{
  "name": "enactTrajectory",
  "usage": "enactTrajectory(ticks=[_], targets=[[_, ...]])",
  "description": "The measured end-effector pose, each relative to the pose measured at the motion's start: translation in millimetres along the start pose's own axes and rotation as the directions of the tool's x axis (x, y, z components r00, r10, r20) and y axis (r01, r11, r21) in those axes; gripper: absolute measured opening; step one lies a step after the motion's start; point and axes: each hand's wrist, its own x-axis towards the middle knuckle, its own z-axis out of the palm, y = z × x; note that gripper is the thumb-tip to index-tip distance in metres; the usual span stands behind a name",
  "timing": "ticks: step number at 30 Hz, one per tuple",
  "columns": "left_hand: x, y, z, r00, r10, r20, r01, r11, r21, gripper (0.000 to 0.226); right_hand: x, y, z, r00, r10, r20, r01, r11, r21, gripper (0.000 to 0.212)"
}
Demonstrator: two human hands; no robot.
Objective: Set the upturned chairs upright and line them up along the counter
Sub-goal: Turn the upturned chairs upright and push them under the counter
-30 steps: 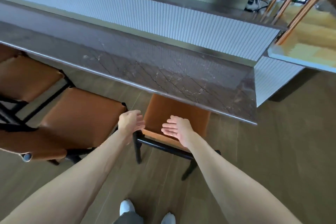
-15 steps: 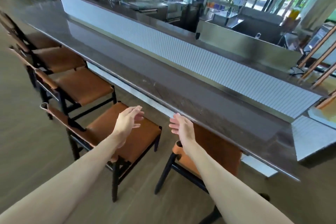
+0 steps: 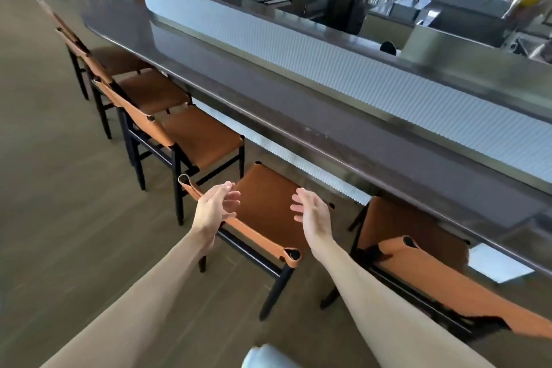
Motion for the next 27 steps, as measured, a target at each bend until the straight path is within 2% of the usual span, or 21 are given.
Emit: enactTrajectory(ticks=[5, 10, 13, 17, 19, 20, 21, 23, 24, 26, 27], targets=[[63.8, 3.6, -18.0, 0.996, -0.063, 0.061, 0.061, 0.997, 0.04, 0.023, 44.6, 10.5, 53.3, 0.998, 0.055, -0.03, -0.054, 0.998, 0.016, 0.025], [130.6, 12.5, -40.0, 0.984, -0.153, 0.086, 0.149, 0.987, 0.058, 0.021, 82.1, 15.3, 108.3, 0.99, 0.139, -0.028, -0.137, 0.989, 0.05, 0.03], [163.3, 11.7, -49.0, 0.971, -0.206, 0.123, 0.192, 0.974, 0.116, 0.023, 84.3, 18.0, 135.4, 0.973, 0.2, -0.118, -0.19, 0.978, 0.091, 0.031], [193.1, -8.9, -55.9, 0.926, -0.326, 0.192, 0.292, 0.939, 0.184, 0.021, 73.7, 36.0, 158.3, 0.92, 0.327, -0.213, -0.297, 0.941, 0.162, 0.018], [205.1, -24.3, -57.3, 0.897, -0.376, 0.231, 0.332, 0.92, 0.206, 0.02, 71.2, 49.0, 166.5, 0.856, 0.428, -0.291, -0.364, 0.898, 0.248, 0.017], [210.3, -29.2, -58.3, 0.878, -0.417, 0.235, 0.376, 0.905, 0.2, 0.02, 70.8, 53.8, 169.0, 0.805, 0.503, -0.316, -0.411, 0.856, 0.315, 0.017], [215.4, -36.1, -60.4, 0.843, -0.483, 0.236, 0.441, 0.872, 0.211, 0.02, 68.0, 57.5, 171.7, 0.722, 0.6, -0.344, -0.459, 0.788, 0.411, 0.016], [219.9, -49.5, -68.7, 0.737, -0.631, 0.242, 0.574, 0.774, 0.268, 0.029, 54.5, 68.3, 175.4, 0.534, 0.766, -0.356, -0.483, 0.623, 0.616, 0.011], [223.2, -54.7, -71.1, 0.668, -0.698, 0.257, 0.638, 0.715, 0.286, 0.034, 50.8, 73.5, 178.1, 0.473, 0.816, -0.331, -0.476, 0.553, 0.684, 0.012], [226.9, -68.1, -79.5, 0.525, -0.812, 0.255, 0.758, 0.583, 0.294, 0.043, 41.0, 83.0, 182.6, 0.42, 0.869, -0.264, -0.436, 0.448, 0.781, 0.024], [228.9, -72.2, -81.9, 0.484, -0.842, 0.238, 0.802, 0.536, 0.264, 0.046, 39.5, 86.2, 182.8, 0.411, 0.883, -0.229, -0.407, 0.402, 0.82, 0.029]])
